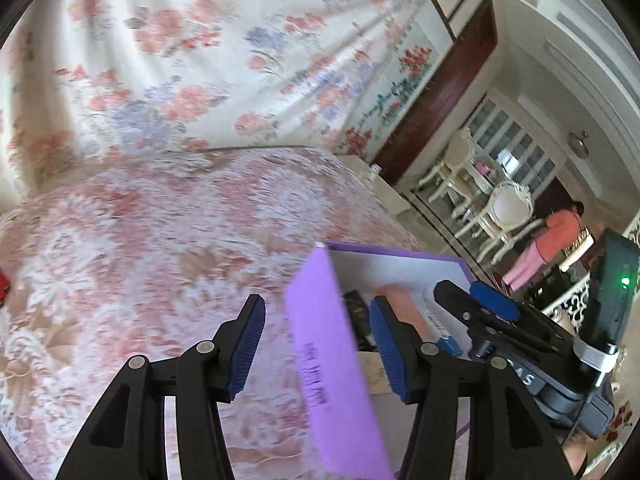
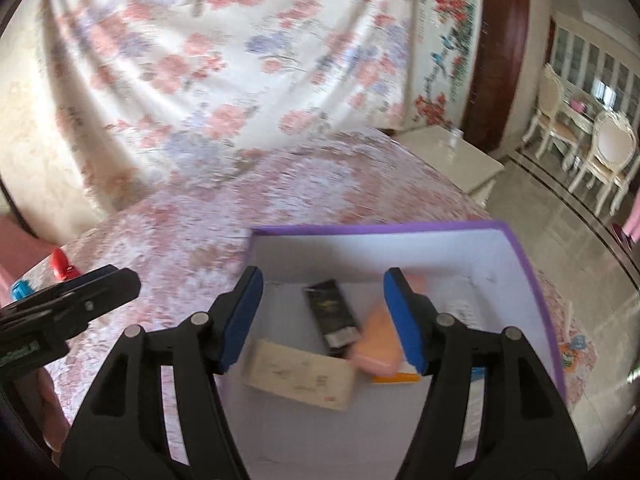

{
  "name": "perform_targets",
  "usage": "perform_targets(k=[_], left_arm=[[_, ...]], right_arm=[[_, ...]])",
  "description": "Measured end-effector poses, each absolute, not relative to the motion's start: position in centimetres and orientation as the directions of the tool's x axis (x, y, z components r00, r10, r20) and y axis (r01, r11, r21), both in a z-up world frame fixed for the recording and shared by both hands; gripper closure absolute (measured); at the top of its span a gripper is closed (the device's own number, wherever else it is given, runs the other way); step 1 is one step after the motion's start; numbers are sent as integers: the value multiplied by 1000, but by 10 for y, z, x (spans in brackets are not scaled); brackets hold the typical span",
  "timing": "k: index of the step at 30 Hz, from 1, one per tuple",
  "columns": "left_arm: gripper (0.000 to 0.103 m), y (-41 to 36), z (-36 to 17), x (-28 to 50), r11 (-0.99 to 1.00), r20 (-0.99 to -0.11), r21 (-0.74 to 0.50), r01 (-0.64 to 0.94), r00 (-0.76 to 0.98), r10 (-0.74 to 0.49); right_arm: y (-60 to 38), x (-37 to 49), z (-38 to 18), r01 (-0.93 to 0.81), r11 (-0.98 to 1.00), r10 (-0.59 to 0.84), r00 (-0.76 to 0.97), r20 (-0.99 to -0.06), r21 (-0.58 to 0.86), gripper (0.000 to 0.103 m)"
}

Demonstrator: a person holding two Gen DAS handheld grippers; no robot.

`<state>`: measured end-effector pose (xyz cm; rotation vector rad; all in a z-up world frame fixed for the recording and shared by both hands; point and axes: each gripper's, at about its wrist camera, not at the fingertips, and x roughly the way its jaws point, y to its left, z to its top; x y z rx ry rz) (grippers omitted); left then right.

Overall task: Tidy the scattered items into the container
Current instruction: 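Withdraw both open tools from the purple box toward the toys on the bed, then grasp the blue toy house with left tool while right tool grasps red toy car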

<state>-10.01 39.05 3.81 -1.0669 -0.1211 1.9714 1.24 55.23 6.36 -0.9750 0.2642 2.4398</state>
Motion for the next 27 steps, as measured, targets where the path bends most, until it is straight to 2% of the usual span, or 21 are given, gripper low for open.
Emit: perform_targets(k=[14,27], left_arm=[[45,256,13,-159,-734,-652,-424,-531,-383,654],[45,105,-17,-219,-852,-672,-428,-303,-523,524]], right_arm=[[445,-64,46,-364,-931,253,-655,-712,4,36],[330,-162,-2,-165,-982,53,-688,-724,86,32]])
